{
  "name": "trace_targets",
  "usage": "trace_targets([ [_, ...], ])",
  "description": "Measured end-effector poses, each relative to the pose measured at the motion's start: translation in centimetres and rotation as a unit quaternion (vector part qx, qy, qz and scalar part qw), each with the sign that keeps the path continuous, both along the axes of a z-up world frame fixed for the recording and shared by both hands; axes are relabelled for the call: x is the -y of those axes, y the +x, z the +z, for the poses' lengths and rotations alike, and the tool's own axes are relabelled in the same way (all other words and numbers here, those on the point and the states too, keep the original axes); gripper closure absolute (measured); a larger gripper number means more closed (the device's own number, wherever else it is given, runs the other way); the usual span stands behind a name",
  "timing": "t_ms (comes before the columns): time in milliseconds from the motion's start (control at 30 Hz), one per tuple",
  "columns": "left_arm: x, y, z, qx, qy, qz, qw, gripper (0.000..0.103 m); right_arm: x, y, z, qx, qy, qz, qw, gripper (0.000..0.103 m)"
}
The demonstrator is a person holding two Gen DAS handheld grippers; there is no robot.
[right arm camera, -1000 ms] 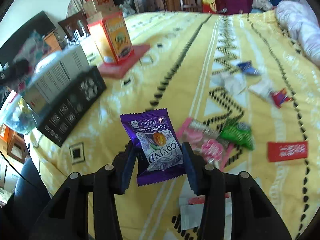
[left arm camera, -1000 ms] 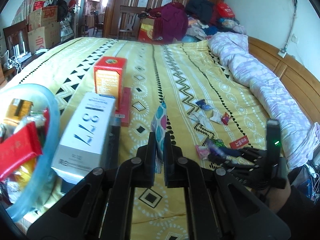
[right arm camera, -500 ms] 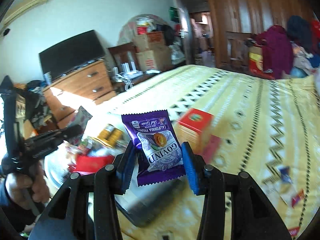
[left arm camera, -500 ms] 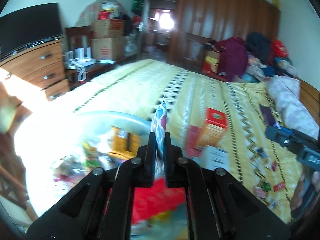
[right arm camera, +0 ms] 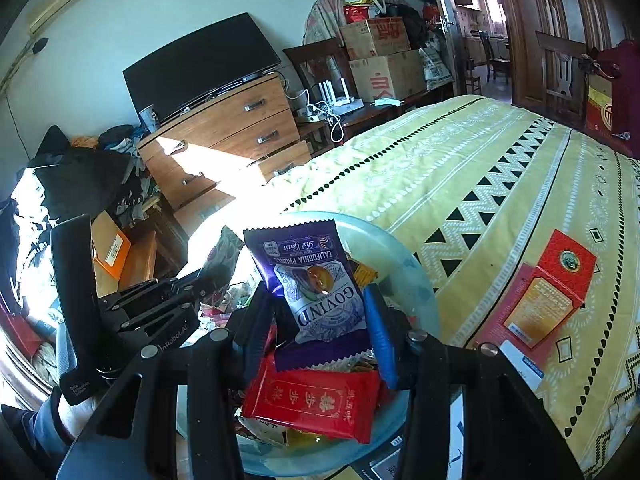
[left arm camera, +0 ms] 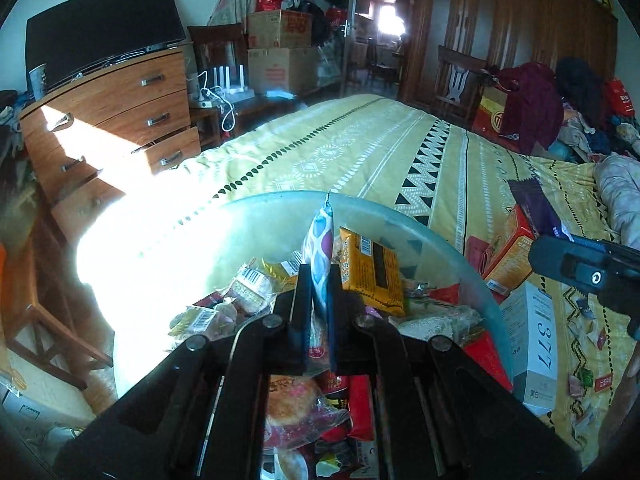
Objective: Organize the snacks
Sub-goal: 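Lift both held packets and carry them over the glass snack bowl, then open both tools to drop the packets into the glass bowl, then move both open tools back over the packets on the bedspread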
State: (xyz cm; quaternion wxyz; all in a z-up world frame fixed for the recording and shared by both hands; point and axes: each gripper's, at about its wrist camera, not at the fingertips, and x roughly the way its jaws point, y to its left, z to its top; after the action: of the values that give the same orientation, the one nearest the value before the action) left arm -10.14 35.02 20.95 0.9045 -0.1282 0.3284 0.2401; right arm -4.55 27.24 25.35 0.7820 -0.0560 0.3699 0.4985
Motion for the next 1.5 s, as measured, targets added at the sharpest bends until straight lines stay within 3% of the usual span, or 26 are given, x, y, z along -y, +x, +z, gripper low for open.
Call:
trace_targets([
  [500, -1.6, -0.2, -0.4, -0.004, -0.016, 0.007, 0.9998, 0.095, -3.8, -0.1, -1.0, -0.005, -0.023, 0.015, 1.000, 0.051],
  [567, -1.9, -0.3, -0.5, -0.005, -0.021, 0.009, 0.9997, 0.090, -4.1, -0.1, -1.2, -0.005, -0.023, 0.013, 1.000, 0.047],
  [600, -2.0, -0.3, -0.5, -0.006, -0.022, 0.012, 0.9997, 0.078, -4.1, -0.1, -1.1, -0.004, -0.023, 0.011, 1.000, 0.044],
  [633, -2.0, -0.4, -0.6, -0.007, -0.020, 0.015, 0.9997, 0.057, -4.1, -0.2, -1.1, -0.003, -0.021, 0.010, 1.000, 0.043],
  [667, -2.0, -0.5, -0.5, -0.006, -0.016, 0.019, 0.9997, 0.045, -4.1, -0.3, -1.0, -0.002, -0.019, 0.008, 1.000, 0.043],
  [700, -1.9, -0.7, -0.4, -0.004, -0.009, 0.024, 0.9997, 0.026, -4.0, -0.3, -0.8, -0.001, -0.017, 0.006, 1.000, 0.041],
  [733, -1.7, -0.9, -0.2, 0.001, -0.001, 0.028, 0.9996, 0.018, -3.8, -0.5, -0.6, 0.001, -0.014, 0.003, 1.000, 0.039],
  [933, -0.4, -1.1, 0.8, 0.002, 0.012, 0.037, 0.9992, 0.000, -2.1, -0.9, 0.5, 0.018, -0.009, -0.018, 1.000, 0.038],
  [1067, 1.5, -1.5, 2.6, 0.017, 0.031, 0.028, 0.9990, 0.000, 0.6, -2.2, 3.0, 0.032, 0.023, -0.034, 0.999, 0.037],
  [1100, 2.1, -1.6, 3.1, 0.021, 0.033, 0.024, 0.9989, 0.000, 1.6, -2.7, 3.7, 0.040, 0.032, -0.041, 0.998, 0.033],
  [1133, 2.7, -1.6, 3.6, 0.025, 0.036, 0.020, 0.9988, 0.000, 2.3, -3.1, 4.3, 0.047, 0.037, -0.046, 0.997, 0.020],
  [1200, 4.1, -1.7, 4.7, 0.037, 0.040, 0.007, 0.9985, 0.000, 4.7, -4.3, 5.9, 0.070, 0.060, -0.065, 0.994, 0.010],
  [1367, 7.8, -1.5, 6.1, 0.055, 0.051, -0.033, 0.9966, 0.000, 10.2, -6.0, 8.1, 0.108, 0.072, -0.098, 0.987, 0.008],
  [1500, 12.0, -1.3, 6.2, 0.075, 0.038, -0.105, 0.9908, 0.000, 16.8, -6.9, 7.1, 0.118, 0.068, -0.146, 0.980, 0.005],
])
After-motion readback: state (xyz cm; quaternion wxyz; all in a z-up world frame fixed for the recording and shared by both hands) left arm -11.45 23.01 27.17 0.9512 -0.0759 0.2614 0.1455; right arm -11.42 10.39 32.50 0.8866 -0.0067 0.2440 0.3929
